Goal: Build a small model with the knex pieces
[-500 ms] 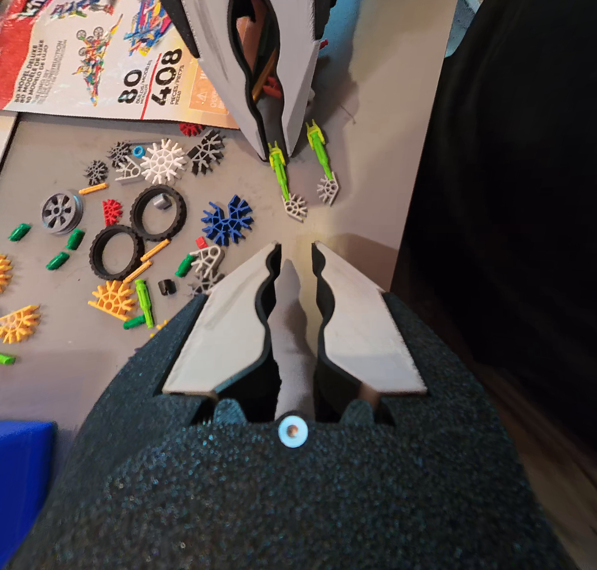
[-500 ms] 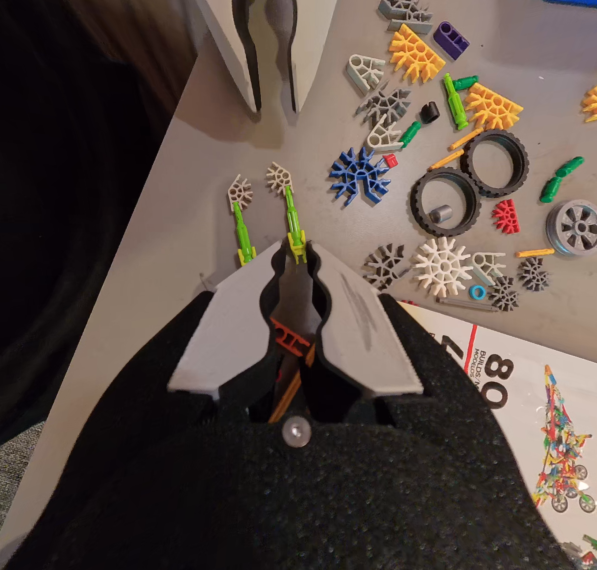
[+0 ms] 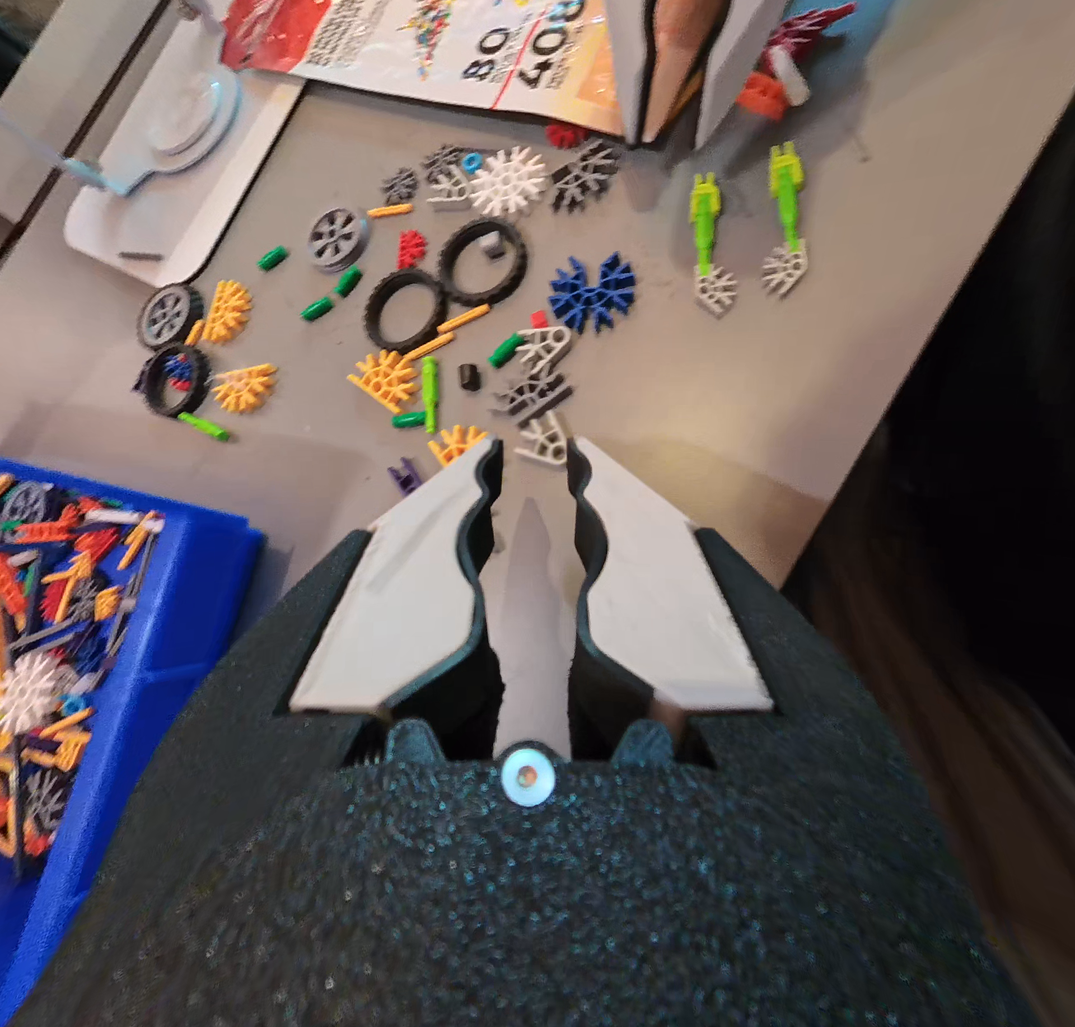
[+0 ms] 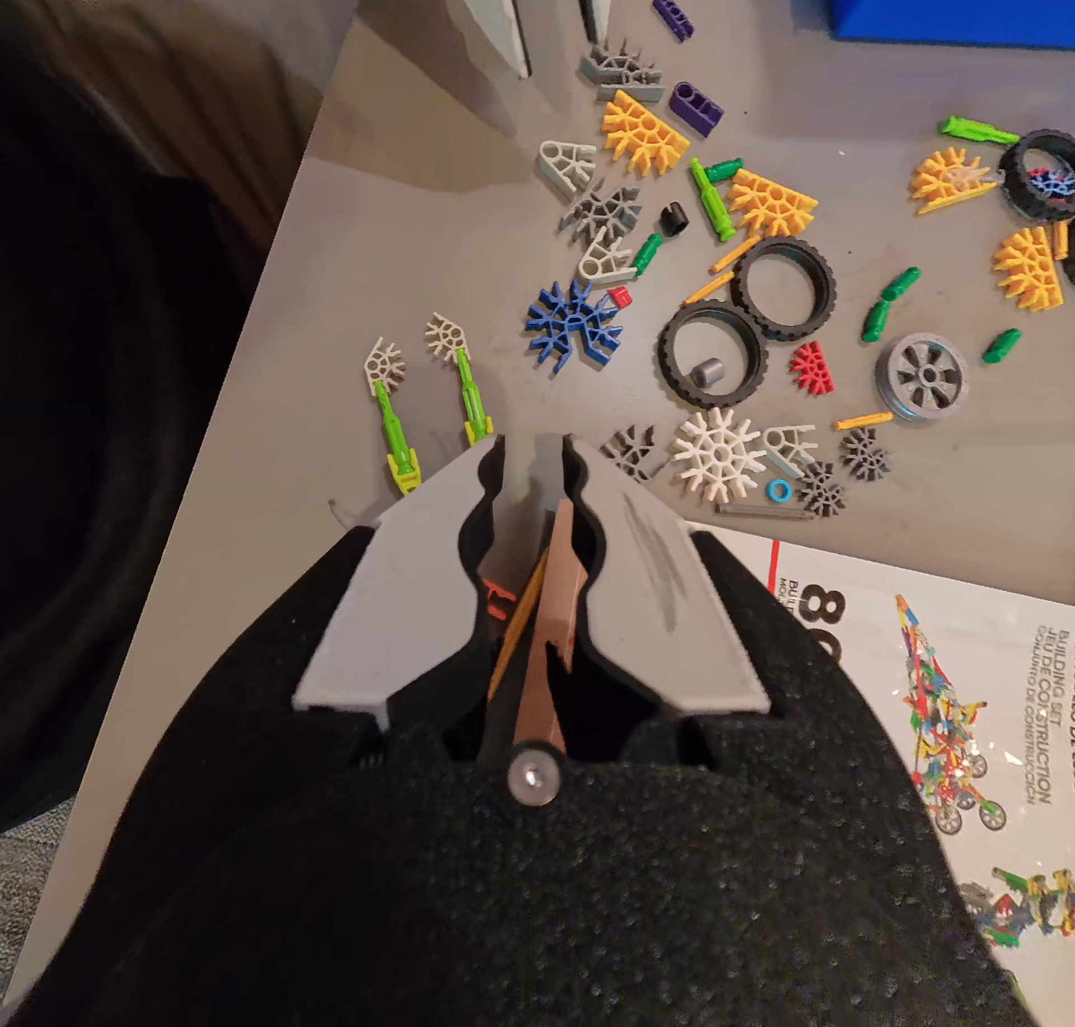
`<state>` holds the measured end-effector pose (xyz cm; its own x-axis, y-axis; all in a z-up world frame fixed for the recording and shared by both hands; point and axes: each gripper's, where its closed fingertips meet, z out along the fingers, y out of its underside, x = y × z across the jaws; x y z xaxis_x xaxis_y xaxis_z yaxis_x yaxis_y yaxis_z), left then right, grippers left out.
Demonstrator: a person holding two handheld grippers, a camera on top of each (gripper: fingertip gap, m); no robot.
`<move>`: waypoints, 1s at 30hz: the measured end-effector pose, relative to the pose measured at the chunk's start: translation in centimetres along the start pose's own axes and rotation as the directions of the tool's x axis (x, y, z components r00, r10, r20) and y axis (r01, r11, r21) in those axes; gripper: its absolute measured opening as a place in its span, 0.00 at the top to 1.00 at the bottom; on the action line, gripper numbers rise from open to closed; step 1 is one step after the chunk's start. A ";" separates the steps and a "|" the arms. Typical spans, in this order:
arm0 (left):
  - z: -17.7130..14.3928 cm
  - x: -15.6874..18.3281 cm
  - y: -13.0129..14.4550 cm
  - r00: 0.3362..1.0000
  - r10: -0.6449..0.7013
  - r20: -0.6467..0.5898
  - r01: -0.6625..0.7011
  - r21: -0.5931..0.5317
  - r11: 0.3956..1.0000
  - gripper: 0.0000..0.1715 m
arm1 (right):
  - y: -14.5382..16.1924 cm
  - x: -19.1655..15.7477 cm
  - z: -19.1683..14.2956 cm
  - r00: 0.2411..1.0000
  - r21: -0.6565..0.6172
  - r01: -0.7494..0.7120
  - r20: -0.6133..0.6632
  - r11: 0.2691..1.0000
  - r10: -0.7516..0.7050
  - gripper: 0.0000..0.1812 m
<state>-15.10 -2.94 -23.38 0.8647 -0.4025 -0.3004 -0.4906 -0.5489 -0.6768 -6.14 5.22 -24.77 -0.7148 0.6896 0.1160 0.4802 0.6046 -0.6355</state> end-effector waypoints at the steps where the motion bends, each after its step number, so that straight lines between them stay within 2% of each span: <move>1: -0.1 -0.5 0.2 1.000 -0.008 0.020 0.008 -0.006 1.000 0.88 | -0.1 0.1 0.0 1.000 0.002 -0.005 -0.007 1.000 0.005 0.90; 12: -0.8 -2.5 1.8 0.993 -0.048 0.112 0.052 -0.031 0.998 0.87 | -0.8 1.8 -0.2 0.996 0.039 -0.056 -0.066 0.998 0.058 0.90; 19: -0.9 -2.3 2.6 0.992 -0.054 0.116 0.058 -0.036 0.998 0.87 | -0.4 2.6 -0.5 0.992 0.040 -0.094 -0.086 0.995 0.097 0.89; 24: -0.7 -2.1 3.0 0.992 -0.057 0.112 0.061 -0.033 0.998 0.87 | 1.4 3.8 -1.7 0.977 0.004 -0.150 -0.152 0.989 0.148 0.84; 28: -0.7 -2.0 2.9 0.992 -0.055 0.113 0.058 -0.022 0.998 0.87 | 3.7 4.7 -3.2 0.956 -0.064 -0.170 -0.252 0.983 0.149 0.80; 30: -0.7 -1.9 2.9 0.992 -0.056 0.115 0.058 -0.018 0.998 0.87 | 4.8 4.6 -3.7 0.951 -0.099 -0.189 -0.267 0.977 0.157 0.75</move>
<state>-18.25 -4.25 -24.29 0.8974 -0.2844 -0.3372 -0.4411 -0.5842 -0.6813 -5.24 12.82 -24.49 -0.4685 0.8569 0.2149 0.6547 0.5000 -0.5669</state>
